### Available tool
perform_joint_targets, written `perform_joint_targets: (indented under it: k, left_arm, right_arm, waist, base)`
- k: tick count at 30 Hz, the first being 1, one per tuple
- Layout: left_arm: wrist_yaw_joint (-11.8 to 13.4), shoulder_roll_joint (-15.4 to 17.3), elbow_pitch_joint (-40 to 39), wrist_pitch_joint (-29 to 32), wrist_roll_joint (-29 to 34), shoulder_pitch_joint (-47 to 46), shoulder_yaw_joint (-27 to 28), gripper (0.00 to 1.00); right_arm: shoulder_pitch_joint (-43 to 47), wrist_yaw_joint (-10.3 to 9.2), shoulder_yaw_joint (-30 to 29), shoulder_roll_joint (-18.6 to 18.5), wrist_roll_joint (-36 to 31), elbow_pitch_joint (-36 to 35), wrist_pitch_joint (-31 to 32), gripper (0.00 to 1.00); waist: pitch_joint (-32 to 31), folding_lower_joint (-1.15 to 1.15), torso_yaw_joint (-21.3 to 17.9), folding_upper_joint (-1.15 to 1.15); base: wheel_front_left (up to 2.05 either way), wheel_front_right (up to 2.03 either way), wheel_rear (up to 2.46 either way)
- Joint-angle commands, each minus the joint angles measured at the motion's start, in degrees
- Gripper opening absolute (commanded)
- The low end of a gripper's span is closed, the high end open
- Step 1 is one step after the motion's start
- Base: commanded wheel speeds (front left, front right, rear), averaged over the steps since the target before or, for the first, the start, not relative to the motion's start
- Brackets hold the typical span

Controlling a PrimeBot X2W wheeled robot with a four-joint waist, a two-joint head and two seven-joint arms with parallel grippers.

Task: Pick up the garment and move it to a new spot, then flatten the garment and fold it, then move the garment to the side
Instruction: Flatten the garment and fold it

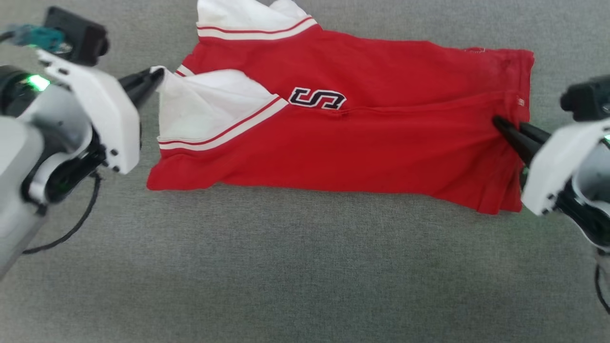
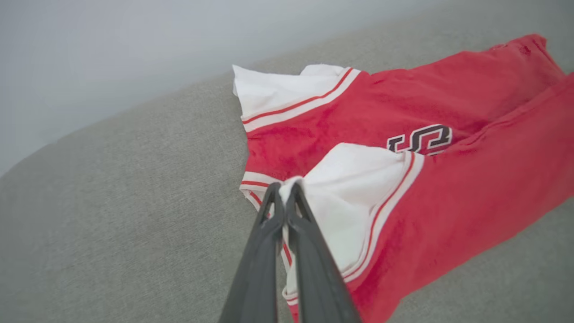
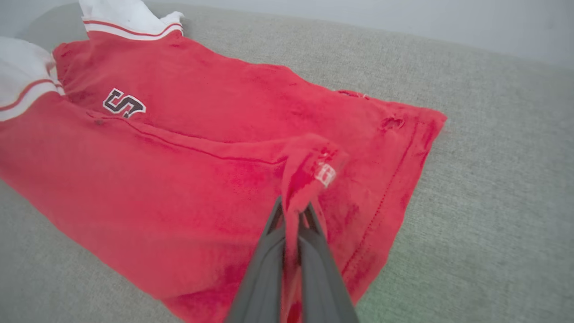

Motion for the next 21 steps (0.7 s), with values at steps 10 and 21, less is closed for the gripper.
perform_joint_targets:
  k: [10, 21]
  left_arm:
    - [-7.37, -10.72, 21.44, 0.3, -1.36, -4.48, -2.56, 0.0]
    - [-8.29, -11.67, 27.1, 0.69, -3.51, -5.13, -1.82, 1.0]
  right_arm:
    - [-10.17, -0.04, 8.91, 1.68, 0.09, 15.71, -1.78, 0.16]
    - [-12.07, -0.04, 11.64, -1.49, 2.6, 17.41, -6.4, 1.0]
  waist:
    - [2.06, 0.0, -0.59, 0.0]
    - [-0.48, 0.0, -0.41, 0.0]
  base:
    - [0.0, 0.0, 0.0]
    - [0.0, 0.0, 0.0]
